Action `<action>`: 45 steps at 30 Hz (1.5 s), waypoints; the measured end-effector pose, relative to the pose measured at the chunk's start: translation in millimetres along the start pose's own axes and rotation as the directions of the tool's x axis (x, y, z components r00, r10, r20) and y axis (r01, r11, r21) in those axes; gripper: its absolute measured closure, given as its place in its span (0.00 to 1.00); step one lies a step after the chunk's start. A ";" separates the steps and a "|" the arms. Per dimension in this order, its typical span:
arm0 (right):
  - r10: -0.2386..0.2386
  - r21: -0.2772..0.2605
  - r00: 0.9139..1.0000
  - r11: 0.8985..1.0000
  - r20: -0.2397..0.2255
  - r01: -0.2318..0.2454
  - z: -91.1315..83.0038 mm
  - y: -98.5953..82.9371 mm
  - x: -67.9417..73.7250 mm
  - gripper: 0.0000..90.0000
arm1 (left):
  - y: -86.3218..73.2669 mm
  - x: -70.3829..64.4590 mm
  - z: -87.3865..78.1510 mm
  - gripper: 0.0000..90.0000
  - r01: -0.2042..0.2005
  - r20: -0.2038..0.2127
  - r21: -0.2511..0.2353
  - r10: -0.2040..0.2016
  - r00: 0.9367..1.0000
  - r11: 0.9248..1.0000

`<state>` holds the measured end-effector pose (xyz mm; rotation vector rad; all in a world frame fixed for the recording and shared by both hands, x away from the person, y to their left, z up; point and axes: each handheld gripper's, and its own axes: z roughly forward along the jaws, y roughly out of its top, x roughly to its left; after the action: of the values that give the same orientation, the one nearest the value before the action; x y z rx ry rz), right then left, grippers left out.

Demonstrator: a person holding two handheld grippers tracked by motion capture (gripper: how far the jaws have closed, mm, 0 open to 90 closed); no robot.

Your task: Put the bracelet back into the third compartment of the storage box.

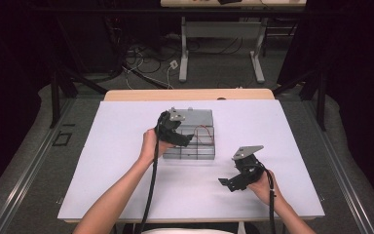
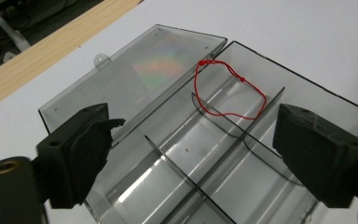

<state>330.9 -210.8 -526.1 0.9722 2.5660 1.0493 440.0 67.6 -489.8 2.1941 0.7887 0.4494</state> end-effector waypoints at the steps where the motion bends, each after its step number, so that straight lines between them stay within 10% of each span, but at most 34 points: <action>1: -0.007 -0.002 1.000 1.000 0.000 0.007 0.0 -0.1 -0.5 0.03 | 0.0 0.0 0.0 0.10 0.000 0.000 0.000 0.000 1.000 1.000; 45: -0.007 0.005 1.000 1.000 -0.010 0.007 2.1 0.3 -0.8 0.03 | -28.9 0.6 8.6 0.00 0.018 -0.004 0.109 -0.018 1.000 0.994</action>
<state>332.5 -210.0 -527.5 0.9612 2.5794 1.0495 433.6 78.7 -517.1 2.2858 0.8526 0.4096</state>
